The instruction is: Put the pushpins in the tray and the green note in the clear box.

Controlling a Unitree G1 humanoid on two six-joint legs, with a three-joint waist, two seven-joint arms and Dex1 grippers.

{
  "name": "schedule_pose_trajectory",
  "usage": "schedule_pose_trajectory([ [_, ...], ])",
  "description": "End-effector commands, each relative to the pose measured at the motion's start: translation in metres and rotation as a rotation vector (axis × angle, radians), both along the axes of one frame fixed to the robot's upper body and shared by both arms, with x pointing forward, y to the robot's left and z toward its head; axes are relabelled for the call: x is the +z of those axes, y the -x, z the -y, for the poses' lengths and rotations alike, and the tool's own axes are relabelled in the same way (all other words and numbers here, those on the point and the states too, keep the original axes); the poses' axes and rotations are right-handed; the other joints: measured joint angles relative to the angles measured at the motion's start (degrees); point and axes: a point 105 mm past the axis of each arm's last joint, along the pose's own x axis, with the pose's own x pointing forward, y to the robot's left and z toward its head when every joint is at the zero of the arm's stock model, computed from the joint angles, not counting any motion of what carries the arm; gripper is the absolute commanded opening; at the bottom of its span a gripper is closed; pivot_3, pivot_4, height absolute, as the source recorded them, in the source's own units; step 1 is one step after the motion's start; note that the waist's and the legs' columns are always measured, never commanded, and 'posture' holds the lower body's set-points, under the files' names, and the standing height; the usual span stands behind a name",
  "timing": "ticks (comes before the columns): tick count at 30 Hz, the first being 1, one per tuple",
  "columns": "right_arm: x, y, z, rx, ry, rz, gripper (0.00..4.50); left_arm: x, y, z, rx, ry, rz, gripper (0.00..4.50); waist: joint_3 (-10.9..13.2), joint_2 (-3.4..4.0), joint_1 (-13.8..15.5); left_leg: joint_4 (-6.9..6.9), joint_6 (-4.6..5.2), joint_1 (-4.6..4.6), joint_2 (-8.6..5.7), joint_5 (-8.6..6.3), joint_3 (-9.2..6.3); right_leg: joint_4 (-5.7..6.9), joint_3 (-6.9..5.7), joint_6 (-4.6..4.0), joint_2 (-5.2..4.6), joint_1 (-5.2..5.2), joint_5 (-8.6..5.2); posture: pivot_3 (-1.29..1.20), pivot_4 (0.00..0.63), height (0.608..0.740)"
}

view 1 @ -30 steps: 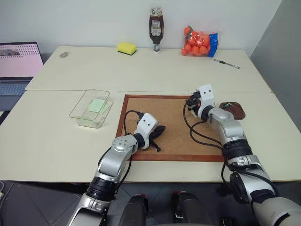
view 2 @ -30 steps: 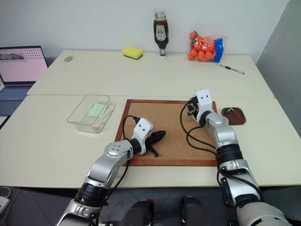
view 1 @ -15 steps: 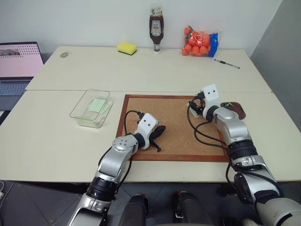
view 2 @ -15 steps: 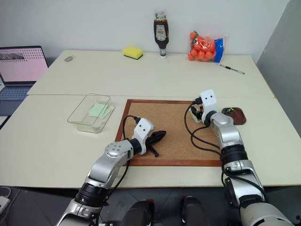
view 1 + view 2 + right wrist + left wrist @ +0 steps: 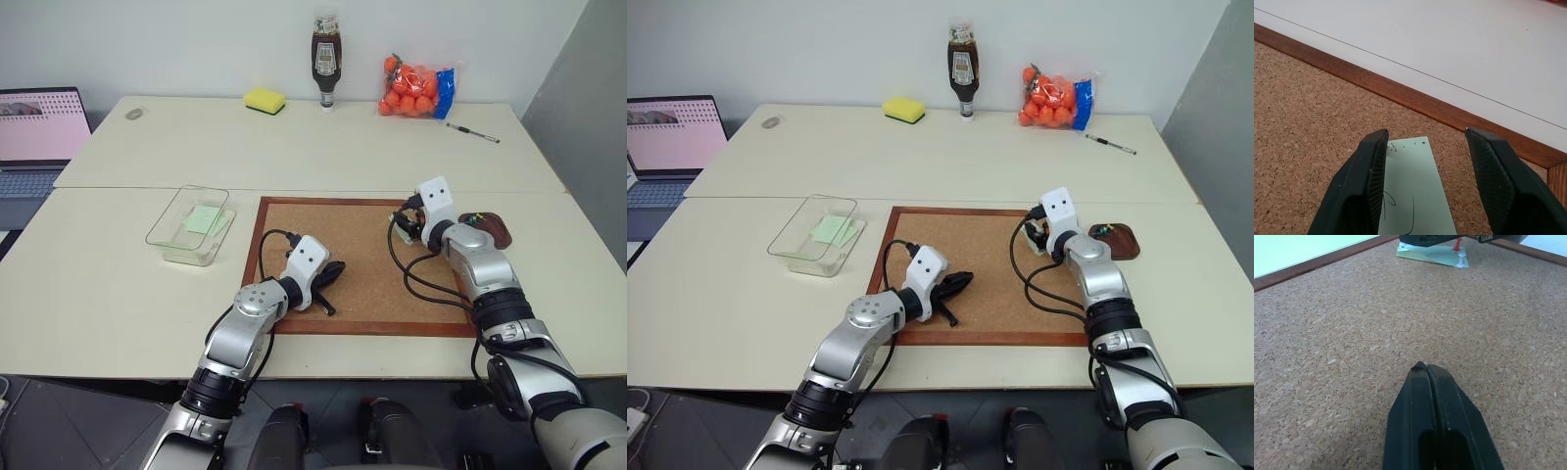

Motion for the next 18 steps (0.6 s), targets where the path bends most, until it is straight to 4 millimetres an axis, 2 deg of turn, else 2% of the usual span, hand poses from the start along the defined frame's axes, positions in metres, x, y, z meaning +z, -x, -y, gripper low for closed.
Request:
schedule_pose_trajectory([
  [1,0.0136,-0.0024,-0.003,0.019,0.01,0.041,2.64,-0.0009,0.0004,0.0007,0.0,-0.006,0.004,0.0,0.0,0.0,0.0,0.0,0.0,0.0,0.0,0.0,0.0,0.0,0.0,0.0,0.0,0.0,0.0,0.0,0.15,0.74],
  [8,0.0151,0.0,-0.0068,0.028,0.002,0.047,2.64,-0.0006,0.0001,-0.001,0.008,-0.007,0.005,0.0,0.0,0.0,0.0,0.0,0.0,0.0,0.0,0.0,0.0,0.0,0.0,0.0,0.0,0.0,0.0,0.0,0.15,0.74],
  [18,0.0175,0.0038,-0.0018,0.028,0.025,0.052,2.64,-0.0001,0.0,-0.0023,0.015,-0.006,0.006,0.0,0.0,0.0,0.01,0.0,0.0,0.0,0.0,0.0,0.0,-0.01,0.0,0.0,0.0,0.0,0.0,0.0,0.15,0.74],
])
